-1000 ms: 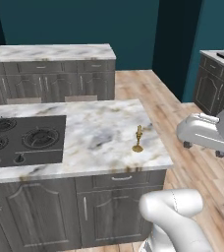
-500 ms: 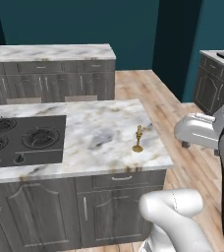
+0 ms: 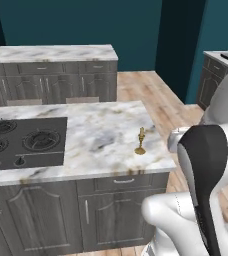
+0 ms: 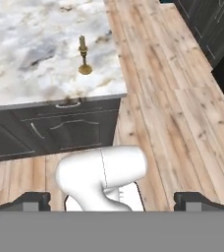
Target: Pick the jar and candle from the dining table and place them in the open cabinet. Close the cabinet after placing the objects.
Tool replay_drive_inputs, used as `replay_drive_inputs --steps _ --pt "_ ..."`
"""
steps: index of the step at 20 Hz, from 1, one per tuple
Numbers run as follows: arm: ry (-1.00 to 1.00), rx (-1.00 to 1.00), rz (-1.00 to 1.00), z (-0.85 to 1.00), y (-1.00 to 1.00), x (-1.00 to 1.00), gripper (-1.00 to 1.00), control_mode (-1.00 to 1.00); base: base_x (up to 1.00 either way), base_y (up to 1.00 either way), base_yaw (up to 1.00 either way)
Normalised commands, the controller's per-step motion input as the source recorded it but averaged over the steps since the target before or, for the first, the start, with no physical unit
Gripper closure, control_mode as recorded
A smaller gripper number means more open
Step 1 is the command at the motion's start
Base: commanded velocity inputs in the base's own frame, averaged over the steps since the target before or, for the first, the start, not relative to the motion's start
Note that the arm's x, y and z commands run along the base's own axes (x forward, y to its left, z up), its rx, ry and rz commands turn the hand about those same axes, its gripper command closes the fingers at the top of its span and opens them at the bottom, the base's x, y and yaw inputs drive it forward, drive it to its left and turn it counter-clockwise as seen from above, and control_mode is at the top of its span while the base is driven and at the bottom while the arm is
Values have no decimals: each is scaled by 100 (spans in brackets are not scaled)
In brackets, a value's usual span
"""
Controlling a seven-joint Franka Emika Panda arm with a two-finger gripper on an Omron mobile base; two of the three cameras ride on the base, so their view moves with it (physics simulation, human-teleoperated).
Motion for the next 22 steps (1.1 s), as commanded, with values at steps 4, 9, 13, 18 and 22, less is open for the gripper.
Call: replay_drive_inputs --steps 4,9,13,18,22 --pt "4 -8 0 -16 -33 0 -100 -100 0 0 0" --pt "2 -9 3 -20 -27 1 -100 -100 0 0 0" --pt "4 -4 18 -42 -2 6 -100 -100 0 0 0" --pt "5 0 31 -36 -3 18 -100 -100 0 0 0" --pt "1 0 29 -8 -7 16 -100 -100 0 0 0"
